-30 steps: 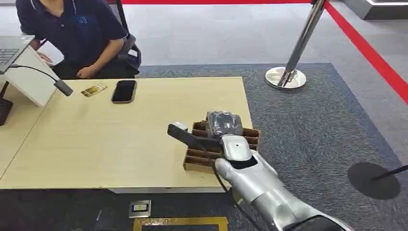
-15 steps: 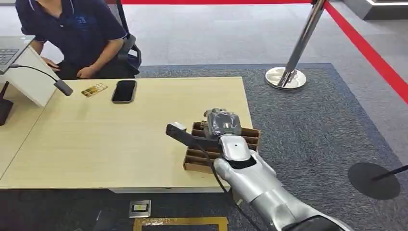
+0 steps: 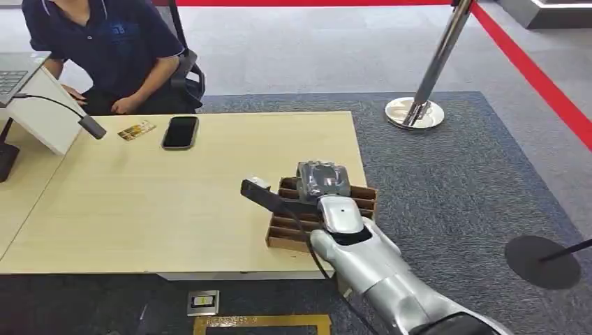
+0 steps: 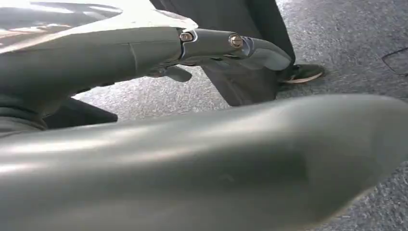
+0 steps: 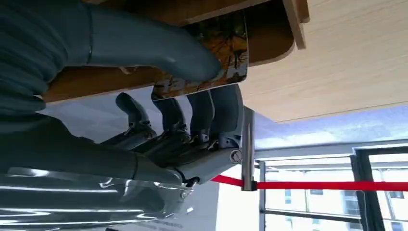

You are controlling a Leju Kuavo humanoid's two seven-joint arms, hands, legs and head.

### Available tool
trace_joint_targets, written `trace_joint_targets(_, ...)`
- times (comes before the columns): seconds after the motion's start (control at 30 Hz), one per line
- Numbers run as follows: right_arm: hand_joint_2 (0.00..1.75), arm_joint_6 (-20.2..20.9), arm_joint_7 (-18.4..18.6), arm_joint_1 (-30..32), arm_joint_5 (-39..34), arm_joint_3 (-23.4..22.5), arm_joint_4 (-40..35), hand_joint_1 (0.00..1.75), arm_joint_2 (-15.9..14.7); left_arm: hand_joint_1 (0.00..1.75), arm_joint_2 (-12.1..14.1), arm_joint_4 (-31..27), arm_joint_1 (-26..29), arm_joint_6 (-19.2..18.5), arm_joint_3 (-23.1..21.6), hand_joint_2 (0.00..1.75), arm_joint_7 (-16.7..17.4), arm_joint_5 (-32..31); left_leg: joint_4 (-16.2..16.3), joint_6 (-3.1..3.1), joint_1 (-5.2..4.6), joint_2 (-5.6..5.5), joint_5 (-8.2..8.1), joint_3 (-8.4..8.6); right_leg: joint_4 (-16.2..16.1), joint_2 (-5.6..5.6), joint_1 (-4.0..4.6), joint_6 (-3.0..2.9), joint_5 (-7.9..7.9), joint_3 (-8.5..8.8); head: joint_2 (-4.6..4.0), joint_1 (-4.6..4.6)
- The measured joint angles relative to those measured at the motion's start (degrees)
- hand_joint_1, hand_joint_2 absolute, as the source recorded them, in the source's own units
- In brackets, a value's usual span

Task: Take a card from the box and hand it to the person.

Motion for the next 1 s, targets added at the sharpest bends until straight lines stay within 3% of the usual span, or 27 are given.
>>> trace_joint_targets(0.23,1.75,-0.2,-0.3,0.0,0.0,0.0,-0.4,1.38,0.2,0.00,0.0,0.0,0.0,0.0,0.0,0.00,0.2,0.2,0.0,0.00,0.00,0.00,0.01,0.00,0.0,0.00,0.00,0.01,0.02,0.00,0.00,0.00)
trace_joint_targets(0.37,1.75,-0.3,-0.4,0.0,0.0,0.0,-0.6,1.52,0.3,0.00,0.0,0.0,0.0,0.0,0.0,0.00,0.2,0.2,0.0,0.00,0.00,0.00,0.07,0.00,0.0,0.00,0.00,0.01,0.06,0.01,0.00,0.02)
trace_joint_targets(0.67,1.75,-1.4,-1.7,0.3,-0.1,0.2,-3.4,1.50,0.3,0.00,0.0,0.0,0.0,0.0,0.0,0.00,0.2,0.3,0.0,-0.01,0.00,0.00,0.10,-0.02,0.0,0.00,0.00,0.01,0.11,-0.01,0.00,0.00)
trace_joint_targets(1.0,1.75,-1.3,-5.5,1.3,-2.1,1.5,-16.8,1.50,0.3,0.00,0.0,0.0,0.0,0.0,0.0,0.00,-0.1,0.6,0.0,-0.01,0.00,0.00,0.11,-0.04,0.0,0.00,0.00,0.01,0.11,-0.02,0.00,0.02)
